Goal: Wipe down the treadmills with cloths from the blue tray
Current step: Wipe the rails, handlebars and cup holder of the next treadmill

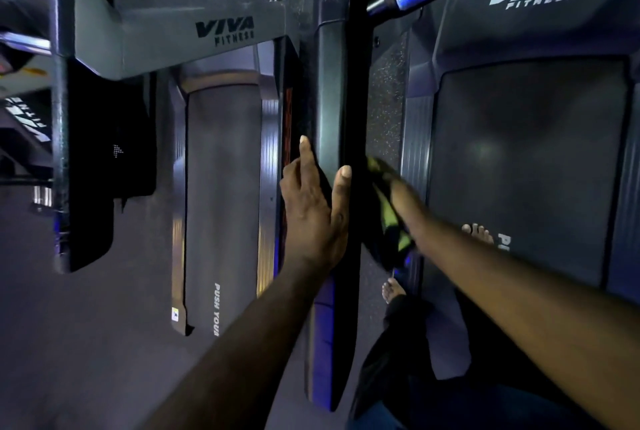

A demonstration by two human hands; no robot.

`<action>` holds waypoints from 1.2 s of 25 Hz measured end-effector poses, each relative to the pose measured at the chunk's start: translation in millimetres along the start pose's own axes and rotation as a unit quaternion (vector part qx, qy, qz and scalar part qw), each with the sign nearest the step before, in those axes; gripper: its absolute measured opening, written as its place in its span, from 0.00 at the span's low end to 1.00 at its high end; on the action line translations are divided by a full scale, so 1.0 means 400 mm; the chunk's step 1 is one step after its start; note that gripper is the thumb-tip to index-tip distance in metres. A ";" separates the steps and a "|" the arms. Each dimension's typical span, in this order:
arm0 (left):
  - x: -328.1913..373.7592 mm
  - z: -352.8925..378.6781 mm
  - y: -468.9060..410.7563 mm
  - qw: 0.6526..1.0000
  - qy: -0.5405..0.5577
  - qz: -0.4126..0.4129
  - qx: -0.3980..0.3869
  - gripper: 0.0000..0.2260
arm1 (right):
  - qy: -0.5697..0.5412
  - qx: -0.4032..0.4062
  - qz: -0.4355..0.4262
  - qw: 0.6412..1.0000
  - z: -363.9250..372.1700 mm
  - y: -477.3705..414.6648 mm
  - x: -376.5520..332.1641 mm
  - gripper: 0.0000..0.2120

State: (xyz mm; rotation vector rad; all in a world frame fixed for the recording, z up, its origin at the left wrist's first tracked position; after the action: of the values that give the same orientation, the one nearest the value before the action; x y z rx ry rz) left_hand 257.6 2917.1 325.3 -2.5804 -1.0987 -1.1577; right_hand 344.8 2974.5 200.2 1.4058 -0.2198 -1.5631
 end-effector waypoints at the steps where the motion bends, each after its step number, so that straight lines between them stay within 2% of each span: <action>1: 0.002 -0.001 -0.001 1.000 0.001 0.005 0.002 0.36 | -0.011 -0.017 0.009 1.000 0.006 -0.054 -0.020 0.21; 2: 0.004 -0.004 0.000 1.000 0.001 0.007 0.005 0.36 | -0.070 -0.039 0.018 0.997 -0.010 -0.108 -0.040 0.21; 3: 0.004 -0.007 0.000 1.000 0.000 0.009 0.007 0.36 | -0.118 -0.017 -0.002 0.993 -0.030 -0.149 -0.073 0.22; 4: 0.003 -0.007 0.001 1.000 -0.002 0.008 0.005 0.36 | -0.097 0.008 -0.020 0.995 -0.056 -0.138 -0.068 0.24; 5: 0.001 -0.006 0.000 1.000 -0.004 0.005 0.004 0.36 | -0.062 0.023 -0.023 0.998 -0.077 -0.110 -0.018 0.27; 7: 0.002 -0.012 0.005 1.000 -0.008 0.007 0.007 0.36 | -0.091 0.044 0.028 0.995 -0.051 0.032 0.127 0.26; 8: 0.006 -0.011 0.007 1.000 -0.006 0.013 0.004 0.36 | -0.130 0.094 0.041 0.986 -0.056 0.059 0.189 0.30; 9: 0.008 -0.009 0.008 1.000 -0.001 0.017 0.000 0.36 | -0.115 0.092 0.065 0.987 -0.065 0.093 0.229 0.34; 10: 0.010 -0.004 0.004 1.000 0.007 0.019 -0.006 0.36 | 0.000 0.101 0.053 0.994 -0.087 0.120 0.241 0.31; 11: 0.004 0.001 -0.001 1.000 0.016 0.018 -0.013 0.36 | 0.097 0.086 0.029 0.991 -0.089 0.147 0.197 0.23; 13: -0.004 0.000 0.004 0.999 0.039 0.019 -0.016 0.37 | 0.008 -0.040 -0.037 0.998 -0.034 0.095 0.088 0.16; 14: -0.004 -0.002 0.006 0.998 0.050 0.022 -0.015 0.38 | -0.070 -0.029 -0.041 0.996 -0.032 0.094 0.092 0.16; 15: -0.001 -0.001 0.005 0.998 0.058 0.028 -0.017 0.39 | -0.067 0.003 -0.036 0.997 -0.040 0.148 0.136 0.17; 17: 0.003 0.001 0.012 0.997 0.055 0.042 -0.021 0.39 | -0.120 0.049 0.031 0.991 -0.027 0.305 0.293 0.22; 19: -0.019 -0.002 0.040 0.997 0.052 0.041 -0.044 0.40 | -0.171 0.018 0.075 0.982 0.044 0.456 0.440 0.22; 20: -0.042 -0.005 0.080 0.995 0.064 0.042 -0.065 0.40 | -0.150 0.036 0.092 0.984 0.051 0.487 0.493 0.22; 22: -0.102 -0.007 0.188 0.989 0.090 0.039 -0.115 0.42 | -0.139 0.059 0.144 0.978 0.063 0.470 0.523 0.20; 23: -0.130 -0.008 0.236 0.985 0.095 0.035 -0.138 0.43 | -0.168 0.078 0.153 0.971 0.071 0.445 0.502 0.16; 25: -0.167 -0.020 0.312 0.979 0.095 0.021 -0.177 0.44 | -0.175 0.092 0.101 0.975 0.088 0.442 0.471 0.11; 27: -0.175 -0.032 0.344 0.974 0.069 0.004 -0.214 0.41 | -0.180 0.092 0.111 0.973 0.116 0.530 0.526 0.15; 30: -0.181 -0.054 0.349 0.965 0.008 -0.016 -0.261 0.40 | -0.219 0.032 0.143 0.965 0.196 0.634 0.563 0.24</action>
State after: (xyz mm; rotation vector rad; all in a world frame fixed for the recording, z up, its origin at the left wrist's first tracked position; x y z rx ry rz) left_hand 303.4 2765.6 316.5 -2.9230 -0.9315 -1.6642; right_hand 447.9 2646.0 250.8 1.0041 -0.7142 -1.6129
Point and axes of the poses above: each hand's wrist, its own y-axis away from the middle knuckle, its own z-axis out of the palm, x = y × z, the point moved 9 cm from there along -y, towards the middle knuckle, and after that the axes turned 13 degrees about y, right-handed, at the moved point
